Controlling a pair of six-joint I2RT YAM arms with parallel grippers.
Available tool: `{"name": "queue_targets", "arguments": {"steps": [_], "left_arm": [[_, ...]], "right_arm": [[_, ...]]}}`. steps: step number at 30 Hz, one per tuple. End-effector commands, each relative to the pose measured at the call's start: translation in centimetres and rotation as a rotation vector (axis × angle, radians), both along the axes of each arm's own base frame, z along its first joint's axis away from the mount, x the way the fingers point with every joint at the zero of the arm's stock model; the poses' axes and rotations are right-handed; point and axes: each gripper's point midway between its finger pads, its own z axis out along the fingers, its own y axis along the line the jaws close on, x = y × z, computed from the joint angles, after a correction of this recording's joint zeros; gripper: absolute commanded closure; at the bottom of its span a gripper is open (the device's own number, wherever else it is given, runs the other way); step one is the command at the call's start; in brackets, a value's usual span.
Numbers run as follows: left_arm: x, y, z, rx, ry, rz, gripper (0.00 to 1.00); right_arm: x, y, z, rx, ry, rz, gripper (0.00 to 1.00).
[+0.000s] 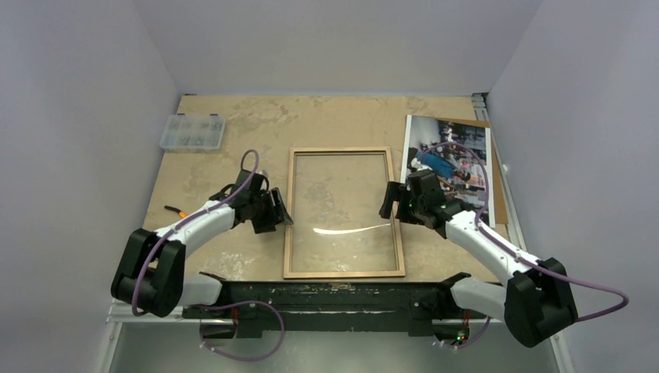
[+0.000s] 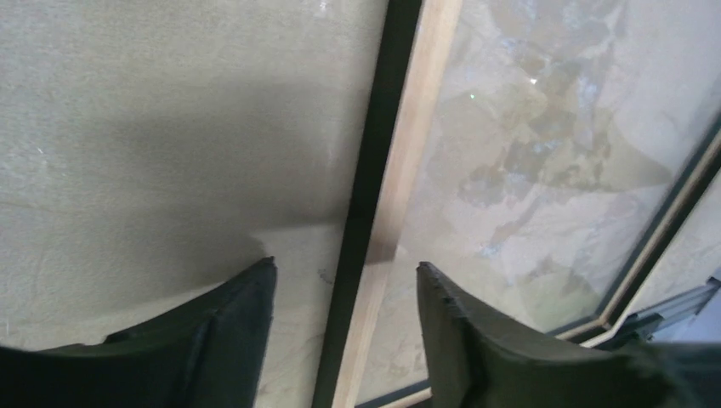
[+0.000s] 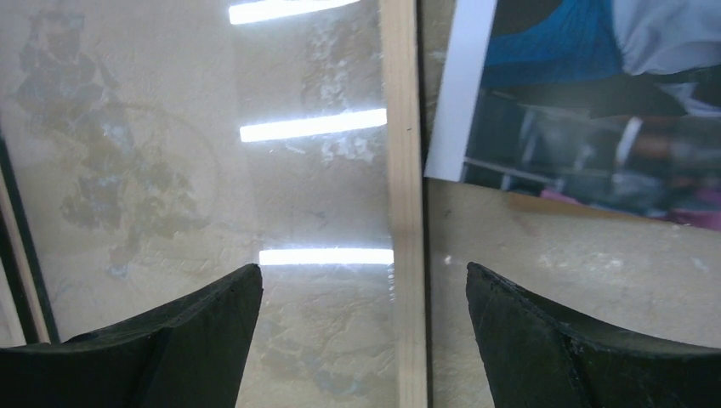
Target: Put the photo into the frame
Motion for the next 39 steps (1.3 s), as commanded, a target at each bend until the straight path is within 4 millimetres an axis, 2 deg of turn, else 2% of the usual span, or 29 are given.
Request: {"name": "queue_targets", "arguments": {"steps": [1, 6, 12, 15, 18, 23, 31, 36, 39], "left_arm": [[0.6, -0.9, 2.5, -0.07, -0.118, -0.023, 0.36], [0.7, -0.8, 4.0, -0.083, -0.165, -0.009, 0.24], [0.5, -0.3, 3.9, -0.053, -0.147, 0.002, 0.23], [0.6, 0.0, 4.1, -0.036, -0.146, 0.007, 0.23], [0.6, 0.3, 4.7, -0.022, -0.155, 0.01, 0.24], [0.5, 0.9, 6.9, 0.002, -0.18, 0.011, 0.24], [0.2, 1.3, 11.6, -0.015, -0.29, 0.017, 0.24], [0.1, 1.5, 12.6, -0.012, -0.308, 0.018, 0.24], [0.1, 1.6, 12.9, -0.009, -0.313, 0.018, 0.24]], "right_arm": [[0.7, -1.4, -0.2, 0.038, 0.015, -0.04, 0.18], [-0.1, -1.6, -2.2, 0.042, 0.083, -0.02, 0.35], [-0.7, -1.3, -4.3, 0.049, 0.13, 0.001, 0.49], [-0.6, -1.1, -4.8, 0.055, 0.138, 0.005, 0.6], [-0.2, -0.7, -4.7, 0.069, 0.135, 0.01, 0.75], [0.8, -0.1, -4.7, 0.085, 0.136, 0.009, 0.89], [2.7, 1.5, -4.3, 0.094, 0.115, 0.021, 0.94], [4.0, 2.4, -4.2, 0.09, 0.114, 0.038, 0.93], [4.4, 2.6, -4.1, 0.084, 0.114, 0.047, 0.89]]}}
